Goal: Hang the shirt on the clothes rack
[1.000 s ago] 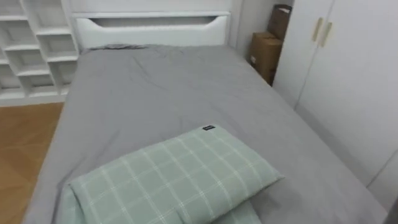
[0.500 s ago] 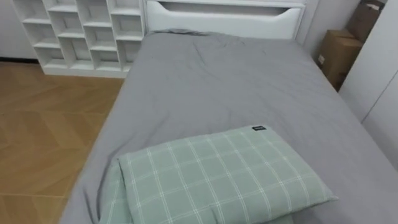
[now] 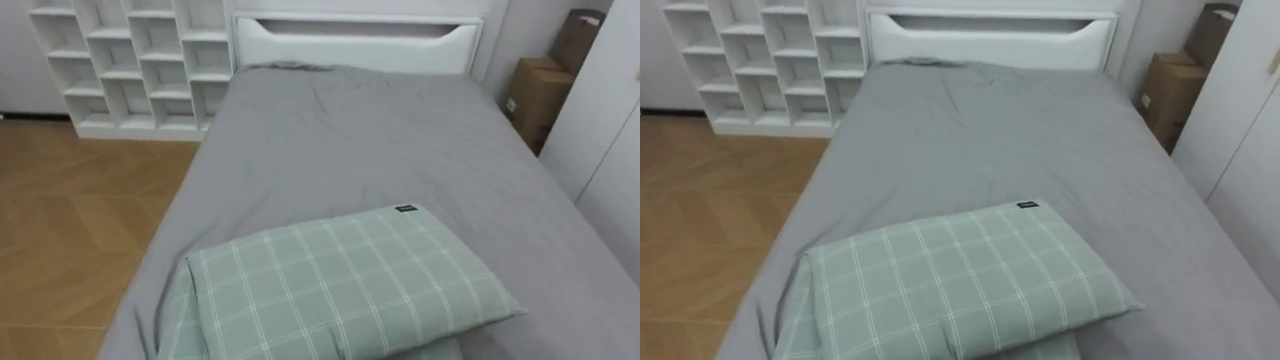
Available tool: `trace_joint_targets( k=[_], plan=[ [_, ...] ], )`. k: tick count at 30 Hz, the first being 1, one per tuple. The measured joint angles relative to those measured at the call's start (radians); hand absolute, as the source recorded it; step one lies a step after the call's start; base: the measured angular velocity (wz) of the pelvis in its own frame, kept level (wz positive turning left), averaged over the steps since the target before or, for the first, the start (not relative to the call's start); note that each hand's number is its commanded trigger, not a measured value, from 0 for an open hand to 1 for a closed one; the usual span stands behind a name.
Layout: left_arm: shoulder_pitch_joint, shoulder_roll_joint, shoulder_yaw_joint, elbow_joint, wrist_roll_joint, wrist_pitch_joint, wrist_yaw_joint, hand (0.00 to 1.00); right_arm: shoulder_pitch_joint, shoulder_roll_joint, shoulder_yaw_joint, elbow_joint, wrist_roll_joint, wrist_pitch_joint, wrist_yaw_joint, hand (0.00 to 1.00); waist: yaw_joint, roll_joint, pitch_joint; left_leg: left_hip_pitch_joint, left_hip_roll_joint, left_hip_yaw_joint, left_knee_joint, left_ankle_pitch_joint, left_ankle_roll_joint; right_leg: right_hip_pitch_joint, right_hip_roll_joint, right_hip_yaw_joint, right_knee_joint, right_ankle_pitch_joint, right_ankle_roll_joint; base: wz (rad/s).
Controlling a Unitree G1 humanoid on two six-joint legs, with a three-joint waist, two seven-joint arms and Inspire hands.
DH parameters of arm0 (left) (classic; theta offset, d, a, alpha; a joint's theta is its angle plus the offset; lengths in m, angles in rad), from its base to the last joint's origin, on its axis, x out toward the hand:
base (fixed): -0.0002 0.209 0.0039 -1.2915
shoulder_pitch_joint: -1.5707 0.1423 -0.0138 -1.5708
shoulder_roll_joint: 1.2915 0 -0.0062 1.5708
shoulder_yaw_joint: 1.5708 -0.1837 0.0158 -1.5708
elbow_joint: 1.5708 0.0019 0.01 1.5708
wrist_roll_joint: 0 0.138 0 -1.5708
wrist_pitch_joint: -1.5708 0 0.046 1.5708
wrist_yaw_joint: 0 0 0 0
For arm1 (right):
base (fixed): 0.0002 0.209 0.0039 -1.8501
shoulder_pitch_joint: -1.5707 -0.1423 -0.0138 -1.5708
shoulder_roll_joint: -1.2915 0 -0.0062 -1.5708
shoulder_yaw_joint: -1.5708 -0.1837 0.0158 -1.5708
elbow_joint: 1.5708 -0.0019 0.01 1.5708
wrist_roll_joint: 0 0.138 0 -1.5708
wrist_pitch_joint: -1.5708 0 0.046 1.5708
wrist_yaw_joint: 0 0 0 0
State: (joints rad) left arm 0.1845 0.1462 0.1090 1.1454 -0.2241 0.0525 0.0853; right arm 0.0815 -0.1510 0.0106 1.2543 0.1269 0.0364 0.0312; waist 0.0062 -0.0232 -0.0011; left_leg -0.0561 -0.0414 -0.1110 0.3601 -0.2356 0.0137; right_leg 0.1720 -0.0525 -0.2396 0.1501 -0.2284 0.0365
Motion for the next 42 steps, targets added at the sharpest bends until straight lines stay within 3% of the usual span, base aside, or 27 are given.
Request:
trace_joint_targets(
  k=[6,13,27,42],
  plan=[
    [0.006,0.001,-0.005,0.004,0.001,-0.002,-0.01,0.0,0.009,0.0,-0.018,-0.004,0.0,-0.008,0.006,0.0,-0.005,0.008,-0.0032,0.016,0.005,0.02,-0.019,0.0,0.0,0.001,0.0,0.022,0.001,0.002,-0.002,-0.12],
    [0.004,-0.012,-0.014,0.009,0.001,-0.012,-0.051,0.0,0.016,-0.005,-0.012,-0.013,0.002,-0.028,0.032,0.0,0.0,0.015,0.0018,0.017,0.009,0.031,-0.038,0.002,-0.002,-0.002,0.001,0.025,0.001,0.003,-0.002,-0.02],
    [0.005,-0.012,-0.015,0.016,0.002,-0.024,-0.054,0.0,0.019,-0.009,0.009,-0.004,0.074,-0.014,0.058,0.0,0.001,0.013,0.0085,0.015,0.009,0.031,-0.053,0.007,-0.006,-0.012,0.001,0.021,0.001,0.003,-0.002,0.0],
    [0.004,-0.012,-0.015,0.015,0.001,-0.024,-0.053,0.0,0.018,-0.009,0.017,-0.005,0.088,-0.012,0.058,0.0,0.001,0.011,0.0083,0.014,0.01,0.035,-0.053,0.006,-0.006,-0.015,0.001,0.025,0.0,0.003,-0.002,0.0]
  ],
)
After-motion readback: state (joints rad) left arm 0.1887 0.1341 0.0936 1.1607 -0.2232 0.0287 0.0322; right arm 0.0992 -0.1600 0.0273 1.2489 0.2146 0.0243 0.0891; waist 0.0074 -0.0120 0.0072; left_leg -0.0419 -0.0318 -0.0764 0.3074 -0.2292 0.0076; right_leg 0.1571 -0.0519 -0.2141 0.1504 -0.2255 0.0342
